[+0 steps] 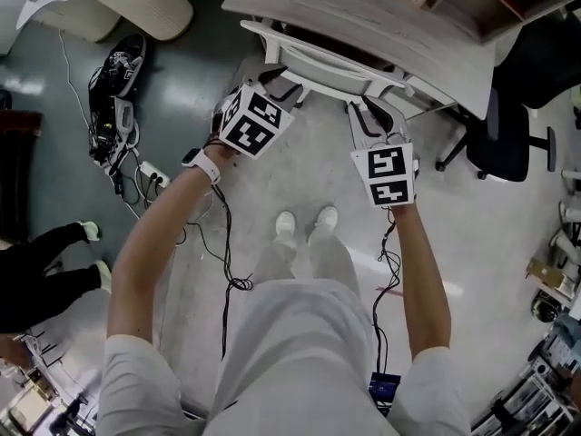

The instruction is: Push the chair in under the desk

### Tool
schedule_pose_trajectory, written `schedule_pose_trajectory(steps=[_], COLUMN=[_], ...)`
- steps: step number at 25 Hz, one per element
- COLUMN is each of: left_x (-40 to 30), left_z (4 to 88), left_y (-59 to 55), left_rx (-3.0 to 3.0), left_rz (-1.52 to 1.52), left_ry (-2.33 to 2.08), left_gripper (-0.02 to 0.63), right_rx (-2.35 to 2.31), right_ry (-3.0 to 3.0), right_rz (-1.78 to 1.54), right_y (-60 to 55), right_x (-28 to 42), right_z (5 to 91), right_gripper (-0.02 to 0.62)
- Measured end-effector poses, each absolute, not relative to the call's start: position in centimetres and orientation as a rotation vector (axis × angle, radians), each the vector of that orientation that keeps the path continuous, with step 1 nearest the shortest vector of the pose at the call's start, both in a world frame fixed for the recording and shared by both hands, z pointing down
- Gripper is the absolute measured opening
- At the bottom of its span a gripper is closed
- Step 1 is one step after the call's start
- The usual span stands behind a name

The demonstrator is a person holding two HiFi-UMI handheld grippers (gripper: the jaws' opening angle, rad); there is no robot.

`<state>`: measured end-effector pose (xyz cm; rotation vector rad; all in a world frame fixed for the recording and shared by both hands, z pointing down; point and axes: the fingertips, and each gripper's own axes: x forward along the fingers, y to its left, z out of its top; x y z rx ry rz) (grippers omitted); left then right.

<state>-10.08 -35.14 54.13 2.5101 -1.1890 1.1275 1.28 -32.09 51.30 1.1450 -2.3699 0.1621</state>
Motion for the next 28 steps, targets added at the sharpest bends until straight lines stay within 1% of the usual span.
schedule_pose_trajectory(steps=[4, 8, 10, 14, 21, 24, 28], left_x=[-8.9, -8.6, -8.7, -8.5, -7.9, -7.9, -7.8], left_z=[52.3, 51.6, 50.9, 48.2, 44.4, 43.1, 42.1], left_y=[-32.3, -29.1, -27.5, -24.7, -20.3, -18.8, -17.1], left_rx=[2.492, 2.431, 2.405, 2.389, 2.407, 2.406, 2.387], left_rz=[1.014, 0.959, 0.909, 0.788, 0.707, 0.656, 0.59], left_ry=[-1.244, -1.286, -1.314, -1.403, -1.51, -1.56, -1.587], left_gripper=[0.166, 0.138, 0.136, 0.071, 0.016, 0.008, 0.008], right_rx=[1.118, 1.161, 1.191, 1.238, 1.301, 1.3, 1.249], right_ry=[-2.348, -2.364, -2.367, -2.383, -2.393, -2.398, -2.393], right_rz=[0.214, 0.189, 0.182, 0.191, 0.158, 0.143, 0.162], right_y=[-29.6, -27.1, -25.9, -23.6, -19.6, -18.2, -16.0], right_x=[2.8, 4.6, 5.4, 7.0, 9.5, 10.2, 10.6], right_z=[50.3, 47.9, 46.7, 44.6, 42.2, 41.3, 41.6], right_gripper=[0.094, 0.094, 0.078, 0.057, 0.025, 0.012, 0.012])
